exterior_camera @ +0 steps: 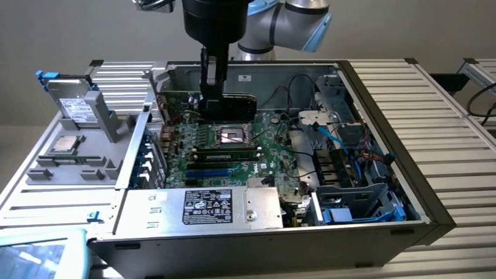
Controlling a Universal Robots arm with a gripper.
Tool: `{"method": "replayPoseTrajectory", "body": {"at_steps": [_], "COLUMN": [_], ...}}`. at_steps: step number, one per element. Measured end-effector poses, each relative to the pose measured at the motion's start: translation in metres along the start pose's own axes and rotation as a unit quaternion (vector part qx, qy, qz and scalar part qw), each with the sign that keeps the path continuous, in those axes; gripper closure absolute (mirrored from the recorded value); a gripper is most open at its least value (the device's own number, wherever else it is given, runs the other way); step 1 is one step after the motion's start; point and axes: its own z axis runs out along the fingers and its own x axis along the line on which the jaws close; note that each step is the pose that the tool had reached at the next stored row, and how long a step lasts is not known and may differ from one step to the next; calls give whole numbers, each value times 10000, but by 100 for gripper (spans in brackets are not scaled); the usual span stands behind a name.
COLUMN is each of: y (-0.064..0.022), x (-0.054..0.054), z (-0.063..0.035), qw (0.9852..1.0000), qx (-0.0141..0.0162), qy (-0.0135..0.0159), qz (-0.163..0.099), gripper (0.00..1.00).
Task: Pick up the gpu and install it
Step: 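Insert the gpu into the slot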
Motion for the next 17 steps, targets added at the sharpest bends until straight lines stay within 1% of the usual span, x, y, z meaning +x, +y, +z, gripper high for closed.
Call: {"method": "replayPoseTrajectory", "body": {"at_steps": [3, 6, 17], "y": [-9, -17, -34], "x": [78, 125, 180], "z": [47, 97, 291], "qw": [10000, 10000, 10000], "qx": [-1, -1, -2], "qy": [-14, -17, -17], "qz": [-1, -2, -1], "gripper": [72, 72, 72]}}
